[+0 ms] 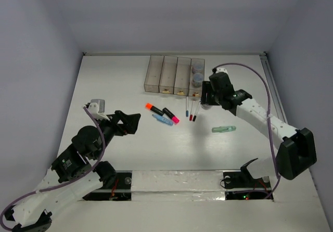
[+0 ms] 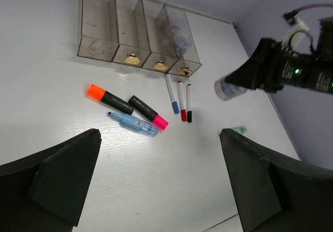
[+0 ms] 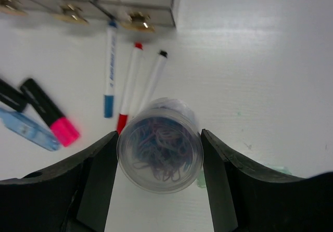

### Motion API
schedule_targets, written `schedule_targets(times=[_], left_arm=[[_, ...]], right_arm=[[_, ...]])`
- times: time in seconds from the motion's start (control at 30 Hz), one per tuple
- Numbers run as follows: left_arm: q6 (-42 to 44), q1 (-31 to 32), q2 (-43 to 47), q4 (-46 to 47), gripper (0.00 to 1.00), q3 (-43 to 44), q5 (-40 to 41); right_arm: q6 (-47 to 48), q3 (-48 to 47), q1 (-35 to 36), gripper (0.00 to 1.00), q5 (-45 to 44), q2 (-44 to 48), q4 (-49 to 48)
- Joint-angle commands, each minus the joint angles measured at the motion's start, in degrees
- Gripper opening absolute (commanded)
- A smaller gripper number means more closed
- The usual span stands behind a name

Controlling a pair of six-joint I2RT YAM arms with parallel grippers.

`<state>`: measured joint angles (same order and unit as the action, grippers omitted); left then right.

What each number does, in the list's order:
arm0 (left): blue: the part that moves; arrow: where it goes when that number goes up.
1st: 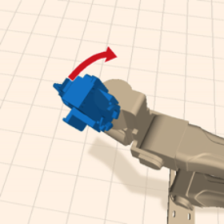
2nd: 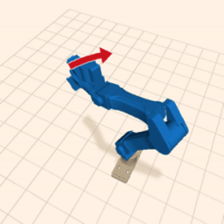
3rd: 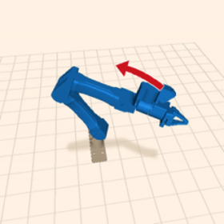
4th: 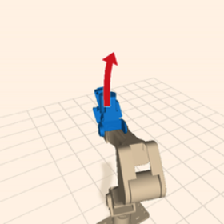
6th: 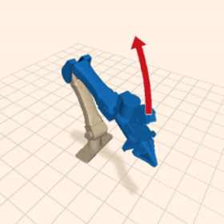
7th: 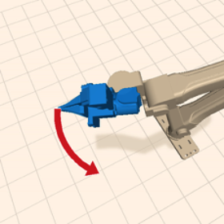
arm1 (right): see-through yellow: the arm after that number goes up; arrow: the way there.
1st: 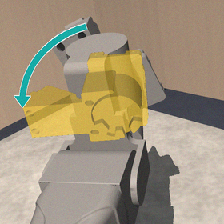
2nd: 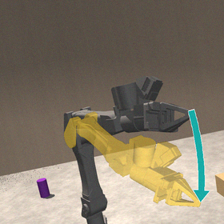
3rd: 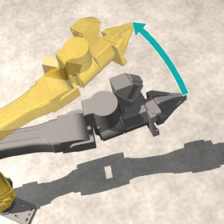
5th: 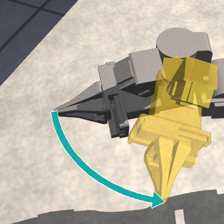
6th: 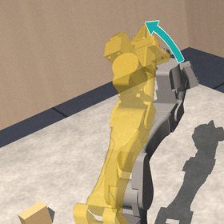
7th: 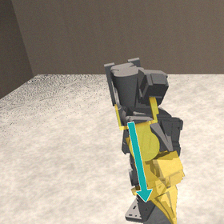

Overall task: Sort the stationery into containers
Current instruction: Pick up the stationery from the center of the board, then place the stationery in the storage box.

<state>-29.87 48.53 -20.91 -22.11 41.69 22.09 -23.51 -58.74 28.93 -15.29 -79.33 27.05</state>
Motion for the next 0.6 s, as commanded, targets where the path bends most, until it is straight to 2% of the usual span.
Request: schedule_targets(times=[0.0,0.33,0.57], left_arm=[[-0.63,0.16,0.25,1.63,0.99,-0.47,-0.38],[-0.81,0.16,2.45,1.98,0.99,-1.0,-0.82],[-0.89,0.16,3.15,2.16,0.99,-1.09,-0.73]], right_arm=[[2.94,-10.24,0.34,0.51,-0.88,0.51,-1.21],[7.77,-28.33,0.34,0.51,-2.91,-16.28,-4.2],[8.74,-33.98,-1.42,0.51,-2.03,-24.46,-3.14]])
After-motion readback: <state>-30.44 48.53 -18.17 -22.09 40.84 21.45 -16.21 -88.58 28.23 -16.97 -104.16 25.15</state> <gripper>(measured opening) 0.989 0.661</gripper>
